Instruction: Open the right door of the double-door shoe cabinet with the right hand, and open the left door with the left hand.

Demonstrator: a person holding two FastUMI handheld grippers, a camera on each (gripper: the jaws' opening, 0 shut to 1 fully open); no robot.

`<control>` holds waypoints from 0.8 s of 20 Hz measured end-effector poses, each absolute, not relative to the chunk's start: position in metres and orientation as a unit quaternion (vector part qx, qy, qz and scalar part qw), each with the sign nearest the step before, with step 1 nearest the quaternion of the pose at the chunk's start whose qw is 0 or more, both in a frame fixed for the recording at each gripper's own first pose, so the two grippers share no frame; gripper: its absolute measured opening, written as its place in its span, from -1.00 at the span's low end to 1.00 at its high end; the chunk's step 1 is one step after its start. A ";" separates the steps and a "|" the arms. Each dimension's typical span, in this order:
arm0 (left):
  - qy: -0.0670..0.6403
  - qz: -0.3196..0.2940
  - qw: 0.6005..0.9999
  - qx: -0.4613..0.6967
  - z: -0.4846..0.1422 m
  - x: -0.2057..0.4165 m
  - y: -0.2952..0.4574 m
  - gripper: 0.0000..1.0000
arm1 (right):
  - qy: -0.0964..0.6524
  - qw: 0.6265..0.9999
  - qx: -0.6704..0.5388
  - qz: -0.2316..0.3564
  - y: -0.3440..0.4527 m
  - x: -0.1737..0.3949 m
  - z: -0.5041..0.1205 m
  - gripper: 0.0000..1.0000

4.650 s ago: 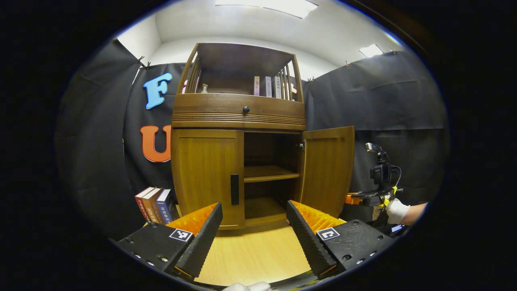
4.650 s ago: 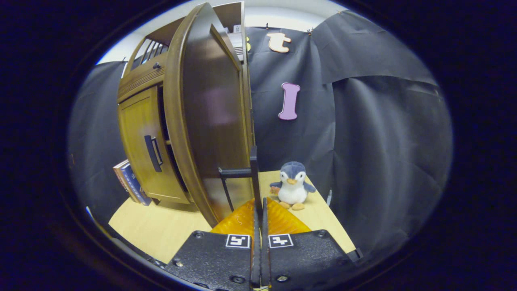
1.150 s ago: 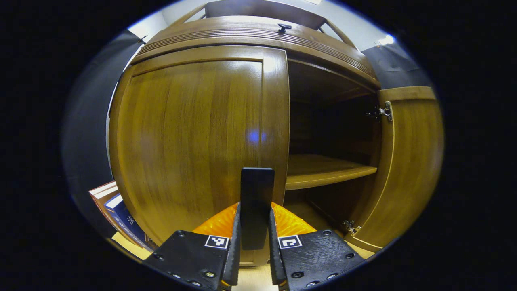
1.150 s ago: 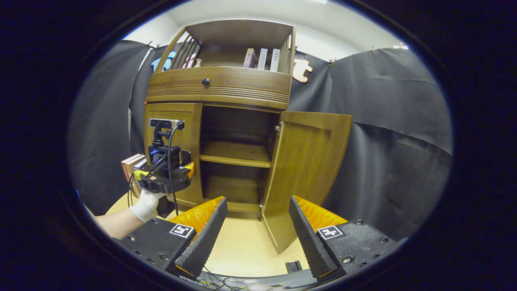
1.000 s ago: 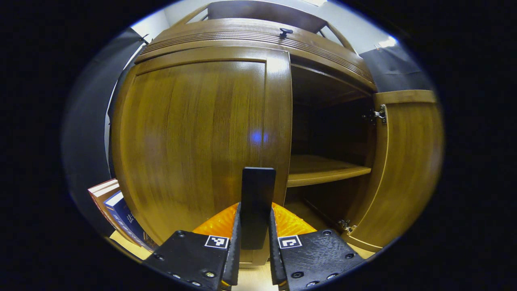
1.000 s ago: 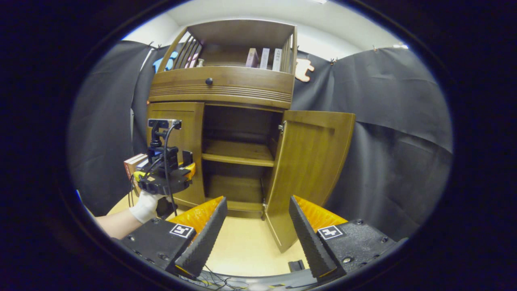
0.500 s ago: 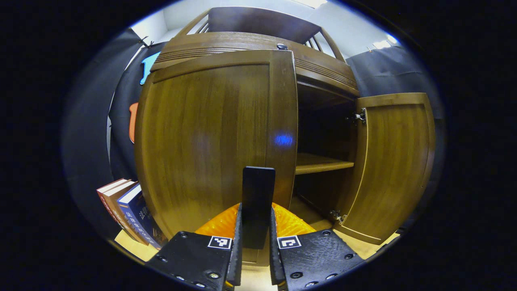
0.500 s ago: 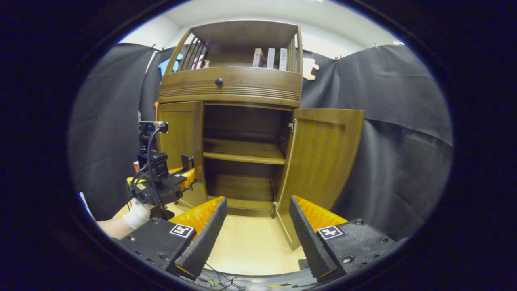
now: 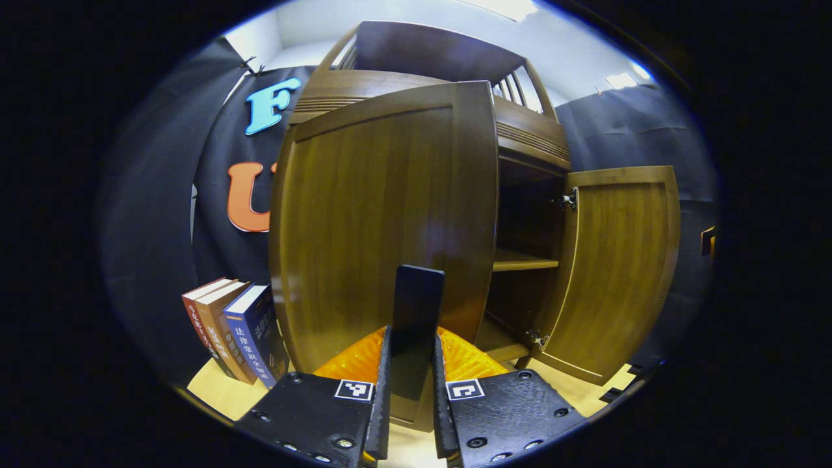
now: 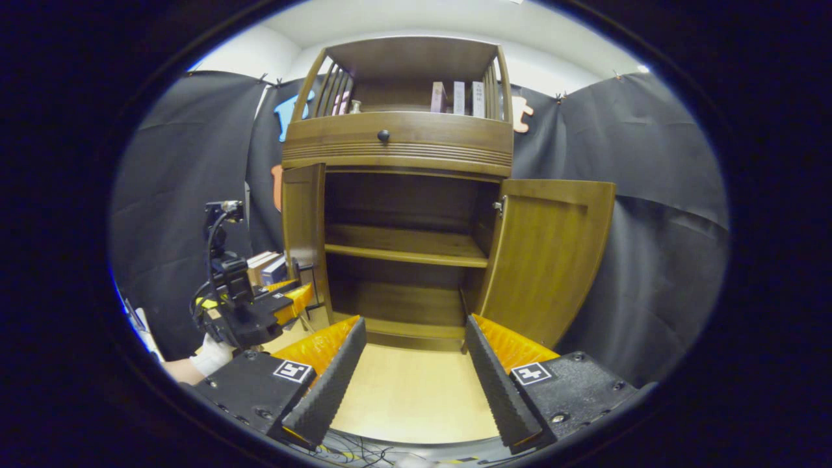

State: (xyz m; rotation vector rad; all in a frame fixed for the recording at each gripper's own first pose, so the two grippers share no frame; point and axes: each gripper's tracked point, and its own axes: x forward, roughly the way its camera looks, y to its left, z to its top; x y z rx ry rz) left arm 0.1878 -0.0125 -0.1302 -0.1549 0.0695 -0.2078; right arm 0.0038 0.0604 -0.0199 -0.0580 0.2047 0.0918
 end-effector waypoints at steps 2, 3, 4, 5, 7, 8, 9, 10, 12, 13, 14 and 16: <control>0.035 -0.098 0.992 -0.072 -0.131 0.178 -0.002 -0.47 | 0.102 0.993 -0.031 0.055 0.069 0.002 -0.021 0.93; 0.035 -0.095 0.993 -0.066 -0.131 0.174 0.002 -0.47 | 0.103 0.992 -0.032 0.060 0.071 0.001 -0.022 0.93; 0.036 -0.093 0.993 -0.061 -0.131 0.170 0.007 -0.48 | 0.105 0.992 -0.033 0.065 0.075 0.000 -0.023 0.94; 0.036 -0.090 0.994 -0.058 -0.131 0.167 0.010 -0.47 | 0.106 0.991 -0.034 0.068 0.077 -0.001 -0.024 0.94; 0.037 -0.084 0.994 -0.057 -0.132 0.162 0.016 -0.47 | 0.107 0.991 -0.033 0.075 0.081 -0.002 -0.025 0.94; 0.039 -0.082 0.994 -0.058 -0.132 0.160 0.019 -0.48 | 0.107 0.991 -0.033 0.079 0.083 -0.002 -0.025 0.94; 0.040 -0.079 0.994 -0.057 -0.132 0.157 0.022 -0.48 | 0.107 0.990 -0.033 0.083 0.085 -0.002 -0.025 0.94; 0.041 -0.076 0.995 -0.056 -0.133 0.155 0.026 -0.48 | 0.107 0.990 -0.034 0.086 0.087 -0.001 -0.025 0.93; 0.042 -0.068 0.995 -0.051 -0.132 0.147 0.034 -0.31 | 0.107 0.989 -0.033 0.094 0.091 -0.001 -0.026 0.93; 0.040 -0.065 0.996 -0.046 -0.133 0.150 0.035 -0.67 | 0.107 0.989 -0.033 0.098 0.093 0.000 -0.025 0.93; 0.040 -0.062 0.996 -0.044 -0.133 0.147 0.037 -0.67 | 0.107 0.989 -0.034 0.100 0.094 0.000 -0.025 0.94; 0.041 -0.054 0.997 -0.046 -0.133 0.144 0.044 -0.67 | 0.107 0.988 -0.034 0.104 0.095 0.001 -0.025 0.92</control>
